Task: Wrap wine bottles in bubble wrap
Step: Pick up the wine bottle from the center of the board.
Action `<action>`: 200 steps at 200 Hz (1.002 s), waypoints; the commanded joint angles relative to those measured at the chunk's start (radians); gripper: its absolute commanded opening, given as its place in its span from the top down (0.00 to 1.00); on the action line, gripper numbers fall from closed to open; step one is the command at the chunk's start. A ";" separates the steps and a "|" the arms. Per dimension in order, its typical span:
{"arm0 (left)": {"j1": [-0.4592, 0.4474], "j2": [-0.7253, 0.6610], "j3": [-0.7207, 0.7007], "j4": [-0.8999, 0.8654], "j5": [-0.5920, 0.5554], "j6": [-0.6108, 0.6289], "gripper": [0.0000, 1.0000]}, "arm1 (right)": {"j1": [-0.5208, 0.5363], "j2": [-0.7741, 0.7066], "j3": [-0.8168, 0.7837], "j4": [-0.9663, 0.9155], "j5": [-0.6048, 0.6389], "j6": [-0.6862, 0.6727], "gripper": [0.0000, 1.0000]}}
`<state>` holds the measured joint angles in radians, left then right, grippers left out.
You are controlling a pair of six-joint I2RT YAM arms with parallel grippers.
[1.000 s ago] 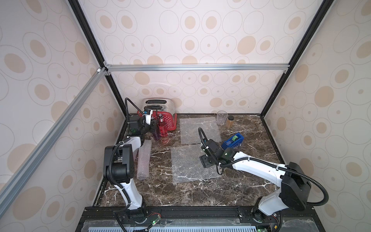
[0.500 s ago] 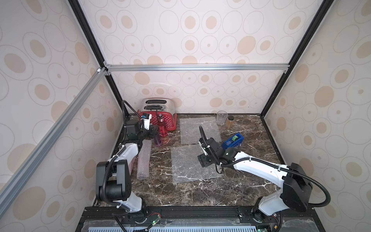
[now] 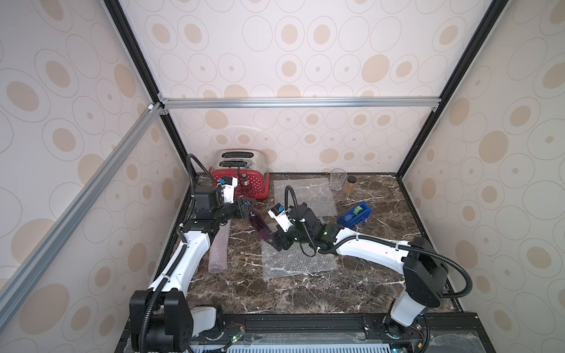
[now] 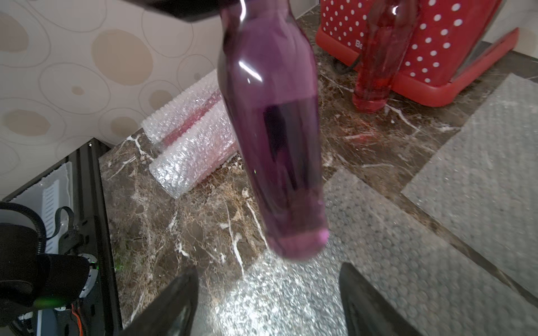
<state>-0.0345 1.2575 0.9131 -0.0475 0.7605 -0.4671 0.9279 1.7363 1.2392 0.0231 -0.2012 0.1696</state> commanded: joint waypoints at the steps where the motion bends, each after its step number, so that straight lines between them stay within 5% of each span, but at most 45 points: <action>1: -0.018 -0.015 0.030 0.149 0.097 -0.135 1.00 | -0.003 0.039 0.036 0.049 -0.054 0.017 0.24; 84: -0.071 0.002 0.009 0.198 0.149 -0.158 1.00 | -0.003 0.089 0.061 0.054 -0.030 0.039 0.36; 100: -0.078 0.004 0.009 0.200 0.151 -0.161 1.00 | -0.003 0.096 0.068 0.048 -0.026 0.047 0.48; 114: -0.080 0.001 0.006 0.200 0.151 -0.171 1.00 | -0.006 0.093 0.069 0.021 0.003 0.069 0.73; 132: -0.080 -0.014 0.022 0.129 0.138 -0.145 0.57 | -0.022 0.064 0.040 -0.006 0.005 0.126 0.89; 172: -0.078 -0.087 0.070 -0.199 -0.032 0.018 0.14 | -0.043 -0.084 -0.105 -0.138 0.083 0.261 0.94; 200: -0.079 -0.076 0.015 -0.327 -0.153 -0.007 0.03 | -0.064 -0.117 -0.127 -0.367 0.141 0.386 0.93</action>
<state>-0.1097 1.1774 0.9352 -0.2001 0.7280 -0.4999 0.8803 1.6974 1.1011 -0.2047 -0.1242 0.4194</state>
